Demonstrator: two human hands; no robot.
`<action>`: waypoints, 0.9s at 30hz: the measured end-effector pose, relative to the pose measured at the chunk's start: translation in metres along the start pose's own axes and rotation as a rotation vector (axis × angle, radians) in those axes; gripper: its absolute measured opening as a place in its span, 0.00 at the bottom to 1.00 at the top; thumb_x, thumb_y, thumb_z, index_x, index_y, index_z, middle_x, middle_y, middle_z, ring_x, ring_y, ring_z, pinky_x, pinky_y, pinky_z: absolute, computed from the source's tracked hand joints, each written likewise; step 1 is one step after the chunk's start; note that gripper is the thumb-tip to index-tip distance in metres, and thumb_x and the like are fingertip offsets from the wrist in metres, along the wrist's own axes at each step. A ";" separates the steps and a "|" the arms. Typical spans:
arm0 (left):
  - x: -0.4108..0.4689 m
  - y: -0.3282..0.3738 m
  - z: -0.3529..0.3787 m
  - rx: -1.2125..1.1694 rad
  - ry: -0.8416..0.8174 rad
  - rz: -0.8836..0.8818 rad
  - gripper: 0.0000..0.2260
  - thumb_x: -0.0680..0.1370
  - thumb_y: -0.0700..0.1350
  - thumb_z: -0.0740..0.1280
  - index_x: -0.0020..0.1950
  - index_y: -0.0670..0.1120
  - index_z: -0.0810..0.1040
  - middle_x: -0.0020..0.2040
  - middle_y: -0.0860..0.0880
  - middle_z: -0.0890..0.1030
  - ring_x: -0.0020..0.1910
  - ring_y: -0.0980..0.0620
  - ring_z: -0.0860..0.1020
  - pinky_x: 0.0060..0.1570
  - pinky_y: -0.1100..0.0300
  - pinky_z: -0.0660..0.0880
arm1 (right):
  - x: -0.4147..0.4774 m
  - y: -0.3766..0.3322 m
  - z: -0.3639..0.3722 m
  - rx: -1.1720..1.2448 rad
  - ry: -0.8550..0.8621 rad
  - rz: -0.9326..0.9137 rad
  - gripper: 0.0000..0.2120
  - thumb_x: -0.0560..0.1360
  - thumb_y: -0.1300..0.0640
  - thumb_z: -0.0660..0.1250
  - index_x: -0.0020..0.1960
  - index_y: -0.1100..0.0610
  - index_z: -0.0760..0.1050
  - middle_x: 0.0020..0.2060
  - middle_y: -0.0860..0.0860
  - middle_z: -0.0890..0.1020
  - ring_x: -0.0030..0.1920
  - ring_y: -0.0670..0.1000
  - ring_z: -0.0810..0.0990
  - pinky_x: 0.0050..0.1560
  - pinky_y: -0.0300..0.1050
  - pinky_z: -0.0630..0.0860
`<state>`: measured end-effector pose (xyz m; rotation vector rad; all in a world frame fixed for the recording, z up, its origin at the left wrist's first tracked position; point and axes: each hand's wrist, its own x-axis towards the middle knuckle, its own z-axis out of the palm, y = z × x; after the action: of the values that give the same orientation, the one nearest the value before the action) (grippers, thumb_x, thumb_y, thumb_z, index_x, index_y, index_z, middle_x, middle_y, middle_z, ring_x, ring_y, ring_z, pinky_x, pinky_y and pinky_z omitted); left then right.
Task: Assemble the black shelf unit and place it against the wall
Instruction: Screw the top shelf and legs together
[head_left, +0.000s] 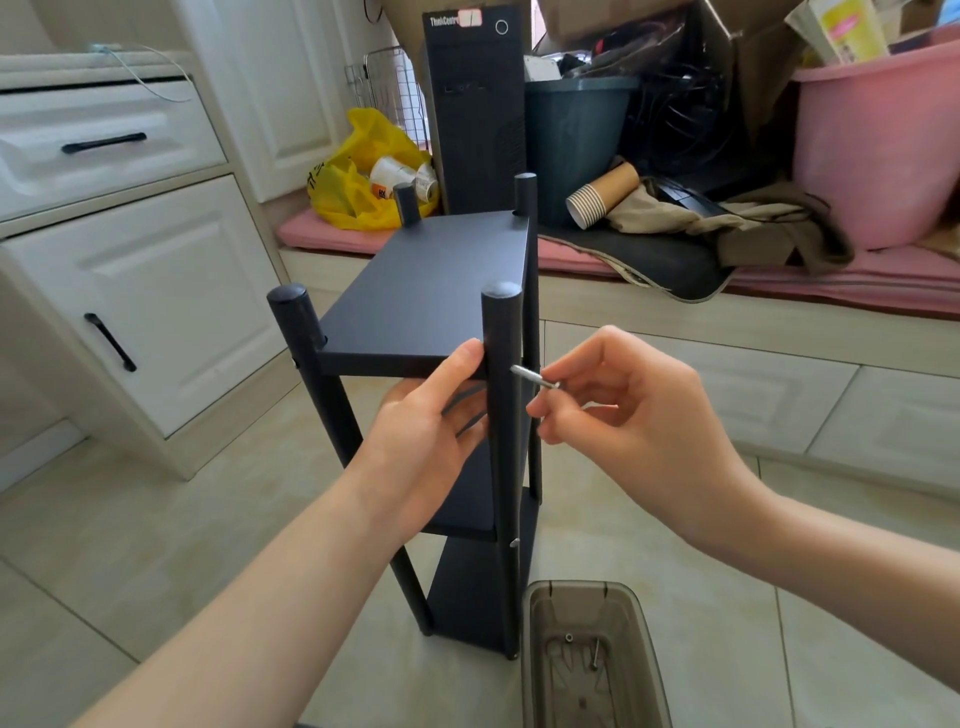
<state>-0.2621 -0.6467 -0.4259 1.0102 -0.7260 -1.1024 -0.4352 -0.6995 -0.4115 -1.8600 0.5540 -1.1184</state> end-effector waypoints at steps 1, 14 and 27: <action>0.000 0.000 0.000 -0.005 -0.003 -0.001 0.17 0.76 0.52 0.69 0.60 0.44 0.84 0.55 0.43 0.85 0.58 0.45 0.84 0.55 0.55 0.82 | 0.000 0.000 0.001 0.000 -0.006 -0.002 0.11 0.73 0.68 0.71 0.44 0.52 0.77 0.38 0.50 0.85 0.40 0.53 0.85 0.43 0.51 0.83; 0.000 -0.003 -0.002 0.010 -0.018 0.021 0.14 0.78 0.53 0.68 0.56 0.47 0.86 0.55 0.44 0.86 0.57 0.47 0.84 0.55 0.55 0.81 | 0.013 -0.002 0.015 -0.021 -0.020 0.047 0.10 0.74 0.66 0.69 0.45 0.51 0.76 0.37 0.52 0.84 0.35 0.50 0.85 0.42 0.45 0.83; 0.003 -0.004 -0.005 0.012 -0.047 0.042 0.18 0.79 0.51 0.67 0.65 0.43 0.81 0.57 0.42 0.85 0.58 0.46 0.83 0.56 0.55 0.81 | 0.011 -0.005 0.012 -0.178 -0.048 -0.014 0.14 0.76 0.65 0.71 0.45 0.46 0.74 0.39 0.47 0.84 0.40 0.46 0.84 0.45 0.40 0.82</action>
<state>-0.2579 -0.6479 -0.4314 0.9776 -0.7890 -1.0891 -0.4200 -0.6995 -0.4042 -2.0409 0.6310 -1.0600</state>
